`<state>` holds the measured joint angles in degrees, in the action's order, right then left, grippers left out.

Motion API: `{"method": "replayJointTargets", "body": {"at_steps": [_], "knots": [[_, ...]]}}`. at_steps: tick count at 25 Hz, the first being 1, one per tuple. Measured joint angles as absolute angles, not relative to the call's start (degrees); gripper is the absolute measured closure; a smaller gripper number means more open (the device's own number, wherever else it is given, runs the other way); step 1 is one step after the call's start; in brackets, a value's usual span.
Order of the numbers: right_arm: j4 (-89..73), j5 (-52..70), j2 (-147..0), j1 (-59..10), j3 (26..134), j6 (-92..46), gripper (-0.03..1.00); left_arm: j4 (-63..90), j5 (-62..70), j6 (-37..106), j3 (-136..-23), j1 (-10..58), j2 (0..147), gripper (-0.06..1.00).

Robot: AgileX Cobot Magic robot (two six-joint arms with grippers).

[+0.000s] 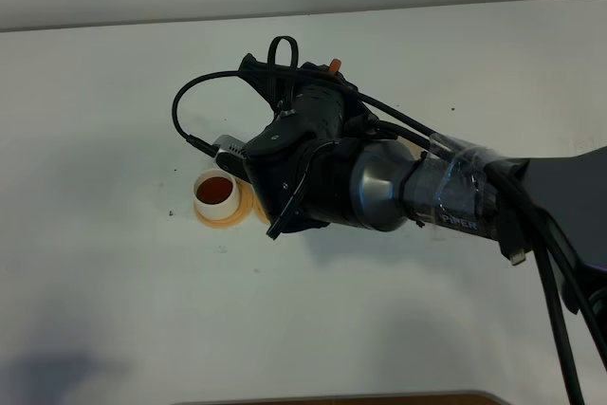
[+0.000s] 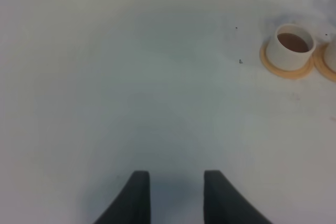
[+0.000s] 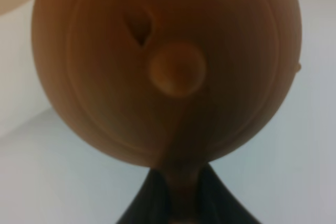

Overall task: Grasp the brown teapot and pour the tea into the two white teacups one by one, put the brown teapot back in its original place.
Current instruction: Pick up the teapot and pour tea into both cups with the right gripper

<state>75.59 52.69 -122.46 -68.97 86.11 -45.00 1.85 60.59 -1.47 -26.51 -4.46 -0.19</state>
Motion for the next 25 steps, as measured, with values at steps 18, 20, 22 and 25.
{"method": "replayJointTargets", "body": {"at_steps": [18,20,22,25], "knots": [[54.78,62.31,-118.88,-68.91,86.11,-21.81,0.84,1.85,60.59,-1.47,-26.51,-4.46,-0.19,0.65],[51.52,64.46,-117.34,-68.70,86.17,-18.46,0.84,1.85,60.59,-1.47,-26.51,-4.46,-0.19,0.65],[47.35,66.91,-116.17,-68.30,86.17,-15.80,0.84,1.85,60.59,-1.47,-26.51,-4.46,-0.19,0.65],[39.36,69.04,-114.88,-67.13,86.28,-13.14,0.84,1.85,60.59,-1.47,-26.51,-4.46,-0.19,0.65]]}}
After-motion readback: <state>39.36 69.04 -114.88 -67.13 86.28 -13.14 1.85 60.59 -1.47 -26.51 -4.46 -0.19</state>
